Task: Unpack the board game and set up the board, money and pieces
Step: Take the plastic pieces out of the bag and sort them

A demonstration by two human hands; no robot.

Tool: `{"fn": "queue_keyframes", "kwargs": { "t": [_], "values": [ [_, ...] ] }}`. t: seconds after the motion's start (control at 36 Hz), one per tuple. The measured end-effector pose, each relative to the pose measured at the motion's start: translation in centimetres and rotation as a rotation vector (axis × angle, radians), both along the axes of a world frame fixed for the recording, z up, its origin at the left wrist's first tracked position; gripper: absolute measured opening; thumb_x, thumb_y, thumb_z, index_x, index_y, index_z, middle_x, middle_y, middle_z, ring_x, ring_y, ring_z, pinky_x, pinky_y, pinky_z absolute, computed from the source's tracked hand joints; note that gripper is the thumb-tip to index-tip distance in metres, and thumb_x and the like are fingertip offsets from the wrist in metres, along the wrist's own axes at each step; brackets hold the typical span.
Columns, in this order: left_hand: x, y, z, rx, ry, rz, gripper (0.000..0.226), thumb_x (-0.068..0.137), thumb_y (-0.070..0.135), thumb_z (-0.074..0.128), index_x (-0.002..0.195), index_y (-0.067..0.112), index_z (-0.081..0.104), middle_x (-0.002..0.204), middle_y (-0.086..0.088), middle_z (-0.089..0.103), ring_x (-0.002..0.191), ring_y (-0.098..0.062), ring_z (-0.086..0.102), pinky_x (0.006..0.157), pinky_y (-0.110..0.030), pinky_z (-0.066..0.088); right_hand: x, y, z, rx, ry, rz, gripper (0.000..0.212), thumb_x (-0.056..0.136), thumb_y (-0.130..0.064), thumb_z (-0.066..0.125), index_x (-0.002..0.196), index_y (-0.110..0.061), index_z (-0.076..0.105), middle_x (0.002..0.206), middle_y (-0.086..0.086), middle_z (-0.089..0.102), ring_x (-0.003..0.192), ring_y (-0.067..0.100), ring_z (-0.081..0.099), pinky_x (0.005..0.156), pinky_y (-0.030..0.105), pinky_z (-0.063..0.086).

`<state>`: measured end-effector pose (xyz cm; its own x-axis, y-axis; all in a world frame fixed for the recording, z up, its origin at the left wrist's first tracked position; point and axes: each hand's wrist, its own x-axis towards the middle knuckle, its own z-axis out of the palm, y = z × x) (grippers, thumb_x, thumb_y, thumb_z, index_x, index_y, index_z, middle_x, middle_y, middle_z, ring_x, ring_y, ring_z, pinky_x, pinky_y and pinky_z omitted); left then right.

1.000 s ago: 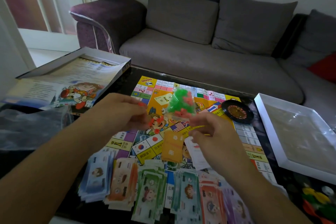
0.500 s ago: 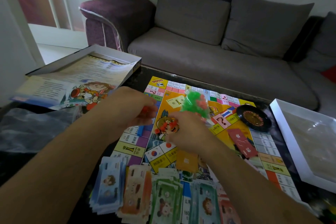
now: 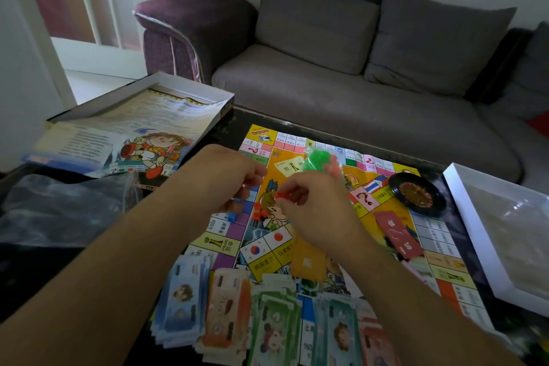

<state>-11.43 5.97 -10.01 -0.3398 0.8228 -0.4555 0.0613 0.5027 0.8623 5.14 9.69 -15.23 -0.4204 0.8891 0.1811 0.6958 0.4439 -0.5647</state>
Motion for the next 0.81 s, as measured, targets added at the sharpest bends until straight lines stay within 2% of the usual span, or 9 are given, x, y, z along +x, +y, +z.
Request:
{"fn": "queue_keyframes", "kwargs": {
  "t": [0.06,0.08,0.14,0.19,0.25,0.36,0.44,0.56,0.81],
  "values": [
    [0.5,0.1,-0.2,-0.051,-0.021,-0.022,0.013,0.098,0.007,0.062,0.1,0.007,0.075,0.077,-0.004,0.051,0.055,-0.015,0.038,0.049,-0.03,0.037,0.9,-0.9,1.1,0.052,0.087,0.006,0.012,0.091,-0.023,0.08,0.096,-0.033,0.078,0.09,-0.019,0.066,0.086,0.001,0.063,0.078,0.017,0.054],
    [0.8,-0.1,-0.3,-0.065,-0.043,-0.044,0.014,0.096,0.009,0.065,0.104,0.005,0.075,0.073,-0.004,0.048,0.052,-0.015,0.034,0.049,-0.029,0.033,1.4,-1.5,1.6,0.083,0.136,0.014,0.014,0.089,-0.022,0.082,0.094,-0.035,0.077,0.088,-0.019,0.067,0.086,0.002,0.064,0.081,0.021,0.055],
    [1.6,-0.9,-0.5,-0.054,-0.108,-0.129,0.016,0.097,0.016,0.066,0.094,0.003,0.075,0.064,-0.001,0.042,0.048,-0.014,0.028,0.05,-0.025,0.027,2.6,-2.7,2.5,0.117,0.238,0.038,0.017,0.087,-0.018,0.084,0.093,-0.032,0.078,0.089,-0.015,0.069,0.085,0.008,0.068,0.08,0.032,0.059],
    [2.5,-2.0,-0.6,0.029,-0.19,-0.271,0.028,0.101,0.029,0.064,0.087,0.006,0.07,0.059,0.002,0.042,0.047,-0.012,0.029,0.049,-0.024,0.026,3.8,-4.1,3.4,0.127,0.321,0.056,0.019,0.085,-0.014,0.085,0.096,-0.029,0.079,0.091,-0.011,0.07,0.086,0.013,0.07,0.076,0.035,0.061],
    [3.5,-3.5,-0.2,0.151,-0.244,-0.369,0.029,0.103,0.032,0.062,0.09,0.006,0.066,0.061,0.003,0.042,0.048,-0.011,0.03,0.047,-0.025,0.027,5.1,-5.3,4.1,0.151,0.369,0.063,0.022,0.084,-0.011,0.085,0.097,-0.027,0.079,0.091,-0.009,0.071,0.086,0.016,0.071,0.076,0.035,0.061],
    [4.9,-4.8,-0.2,0.315,-0.16,-0.468,0.035,0.104,0.03,0.06,0.101,-0.003,0.071,0.062,0.002,0.032,0.049,-0.011,0.027,0.048,-0.026,0.026,7.0,-6.6,4.5,0.103,0.441,0.015,0.027,0.081,-0.009,0.088,0.097,-0.028,0.079,0.096,-0.007,0.072,0.089,0.017,0.071,0.078,0.033,0.061],
    [5.8,-5.2,-0.4,0.332,-0.161,-0.473,0.037,0.104,0.03,0.06,0.101,-0.005,0.07,0.063,0.0,0.029,0.051,-0.013,0.022,0.047,-0.027,0.024,7.5,-7.2,4.3,0.051,0.471,-0.017,0.032,0.079,-0.007,0.089,0.095,-0.033,0.079,0.102,-0.005,0.073,0.09,0.017,0.071,0.08,0.035,0.061],
    [6.8,-5.8,-0.5,0.322,-0.251,-0.384,0.036,0.105,0.023,0.06,0.071,0.013,0.068,0.058,0.005,0.034,0.048,-0.011,0.023,0.044,-0.024,0.025,8.1,-7.5,4.9,-0.039,0.552,-0.031,0.033,0.079,-0.003,0.088,0.092,-0.032,0.081,0.093,-0.006,0.075,0.091,0.017,0.073,0.083,0.034,0.062],
    [8.5,-6.4,-1.2,0.284,-0.456,-0.268,0.024,0.103,0.027,0.06,0.083,0.013,0.058,0.063,0.003,0.028,0.05,-0.01,0.019,0.045,-0.023,0.018,8.3,-7.6,5.4,-0.058,0.59,-0.037,0.027,0.081,-0.005,0.086,0.09,-0.03,0.082,0.089,-0.007,0.077,0.09,0.014,0.074,0.082,0.032,0.063]
  ]
}}
